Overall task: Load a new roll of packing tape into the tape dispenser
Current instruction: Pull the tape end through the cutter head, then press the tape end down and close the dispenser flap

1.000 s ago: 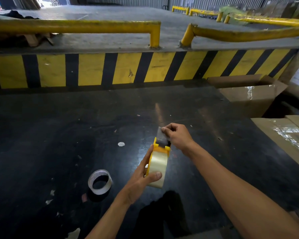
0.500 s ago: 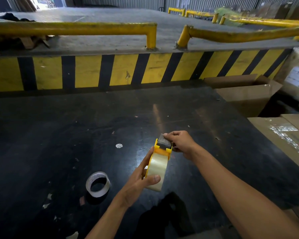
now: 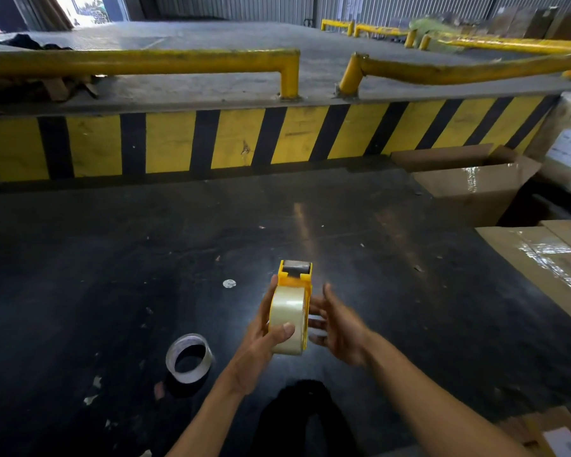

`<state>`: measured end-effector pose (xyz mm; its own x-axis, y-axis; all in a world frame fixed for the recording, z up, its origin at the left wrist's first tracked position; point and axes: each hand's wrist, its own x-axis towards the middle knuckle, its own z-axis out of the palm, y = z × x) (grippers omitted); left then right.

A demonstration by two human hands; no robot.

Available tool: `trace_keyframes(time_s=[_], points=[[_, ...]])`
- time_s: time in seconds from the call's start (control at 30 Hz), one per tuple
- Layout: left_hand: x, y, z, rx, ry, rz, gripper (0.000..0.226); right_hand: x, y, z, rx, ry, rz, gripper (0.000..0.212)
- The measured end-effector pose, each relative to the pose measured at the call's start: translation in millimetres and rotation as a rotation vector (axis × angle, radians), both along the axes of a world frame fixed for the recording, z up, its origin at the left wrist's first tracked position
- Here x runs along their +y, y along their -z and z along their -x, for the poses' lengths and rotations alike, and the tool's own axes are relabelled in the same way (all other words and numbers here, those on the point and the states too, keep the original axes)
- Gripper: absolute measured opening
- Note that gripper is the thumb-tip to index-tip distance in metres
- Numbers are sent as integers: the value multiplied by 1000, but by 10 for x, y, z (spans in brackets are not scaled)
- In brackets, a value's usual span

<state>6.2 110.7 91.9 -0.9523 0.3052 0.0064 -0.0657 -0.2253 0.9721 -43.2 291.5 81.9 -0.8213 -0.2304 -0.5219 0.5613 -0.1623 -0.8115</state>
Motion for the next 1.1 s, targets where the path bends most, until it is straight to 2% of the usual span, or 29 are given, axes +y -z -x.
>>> trace_keyframes(time_s=[0.1,0.17,0.23,0.4,0.53,0.67,0.8,0.87,1.0,1.1], points=[[2,-12,30,-78,-28,-92,86,-148,66,-194,44,46,-55,61],[-28,12,55,-145,-47,-167,91,-199,29,-246,64,78,20,51],[-85,35,84,-210,-57,-212,90,-208,-36,-272,66,85,155,52],[-225,22,143,-260,-40,-139,98,-194,-79,-305,169,53,293,43],[-306,-110,187,-233,-30,-71,91,-175,-14,-267,241,51,309,44],[-374,-203,270,-97,-99,182,59,-203,3,-214,299,148,198,48],[-239,-313,360,178,-345,720,60,-247,73,-157,379,282,17,54],[-72,-377,348,262,-404,886,56,-282,132,-130,433,312,-76,56],[238,-365,355,205,-229,937,53,-376,169,-152,548,303,-179,54],[345,-300,362,267,-278,898,60,-432,187,-206,606,304,-264,55]])
